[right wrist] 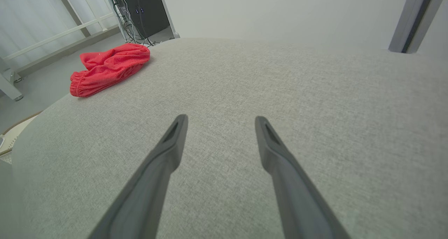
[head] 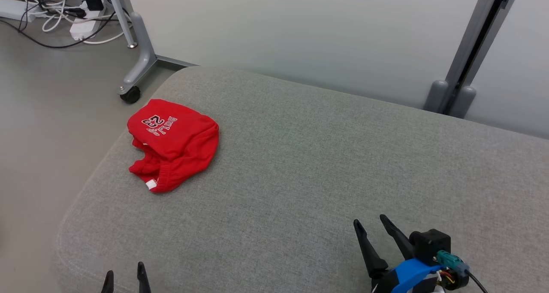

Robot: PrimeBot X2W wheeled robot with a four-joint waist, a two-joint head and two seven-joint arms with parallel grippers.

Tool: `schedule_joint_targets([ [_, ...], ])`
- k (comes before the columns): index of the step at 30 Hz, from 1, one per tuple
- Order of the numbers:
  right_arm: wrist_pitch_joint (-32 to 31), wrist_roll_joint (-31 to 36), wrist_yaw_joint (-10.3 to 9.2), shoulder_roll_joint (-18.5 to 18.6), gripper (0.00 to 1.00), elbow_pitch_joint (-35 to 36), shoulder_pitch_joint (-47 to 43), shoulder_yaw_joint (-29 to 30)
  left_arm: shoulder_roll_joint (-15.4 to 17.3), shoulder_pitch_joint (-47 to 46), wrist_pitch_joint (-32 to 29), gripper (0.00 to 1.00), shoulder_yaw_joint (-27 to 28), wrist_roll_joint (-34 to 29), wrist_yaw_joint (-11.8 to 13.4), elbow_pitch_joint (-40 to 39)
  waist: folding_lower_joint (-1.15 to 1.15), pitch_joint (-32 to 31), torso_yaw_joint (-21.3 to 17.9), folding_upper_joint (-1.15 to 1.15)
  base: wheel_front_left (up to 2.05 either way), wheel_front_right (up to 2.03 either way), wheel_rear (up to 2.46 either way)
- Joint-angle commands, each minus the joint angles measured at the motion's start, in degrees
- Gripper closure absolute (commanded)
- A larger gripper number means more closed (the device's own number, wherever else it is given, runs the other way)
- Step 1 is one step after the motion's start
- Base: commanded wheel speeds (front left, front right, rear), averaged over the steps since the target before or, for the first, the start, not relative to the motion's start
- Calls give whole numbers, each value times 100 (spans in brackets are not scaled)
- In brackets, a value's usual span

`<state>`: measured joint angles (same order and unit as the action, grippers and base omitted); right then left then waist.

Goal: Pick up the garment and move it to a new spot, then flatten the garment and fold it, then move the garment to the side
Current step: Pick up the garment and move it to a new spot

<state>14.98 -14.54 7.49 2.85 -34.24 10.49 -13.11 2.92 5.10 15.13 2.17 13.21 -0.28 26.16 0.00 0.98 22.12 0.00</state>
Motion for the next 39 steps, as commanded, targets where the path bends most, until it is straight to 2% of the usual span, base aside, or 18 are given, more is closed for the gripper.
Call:
schedule_joint_targets([
  [1,27,-46,0,16,0,4,65,-28,-1,56,1,0,56,46,19,14,0,45,61,0,0,0,0],
  [7,27,-67,0,16,0,4,113,-194,0,76,1,0,254,213,-27,34,0,75,-20,0,0,0,0],
  [14,27,83,0,16,0,77,251,-149,1,-536,1,0,562,402,-332,142,0,370,-256,0,0,0,0],
  [17,27,174,0,16,0,141,322,-138,134,-1008,1,0,764,364,-462,290,0,568,-343,0,0,0,0],
  [23,27,289,0,16,0,338,545,-134,687,-2251,-15,0,769,401,-647,912,0,1023,-524,0,0,0,0],
  [30,27,404,0,16,0,565,871,-79,1383,-3727,-852,0,409,732,-735,1735,0,1568,-793,0,0,0,0],
  [39,22,551,-1,30,0,695,1156,10,1824,-4663,-2279,0,-304,1515,-720,2385,0,2125,-1181,0,0,0,0],
])
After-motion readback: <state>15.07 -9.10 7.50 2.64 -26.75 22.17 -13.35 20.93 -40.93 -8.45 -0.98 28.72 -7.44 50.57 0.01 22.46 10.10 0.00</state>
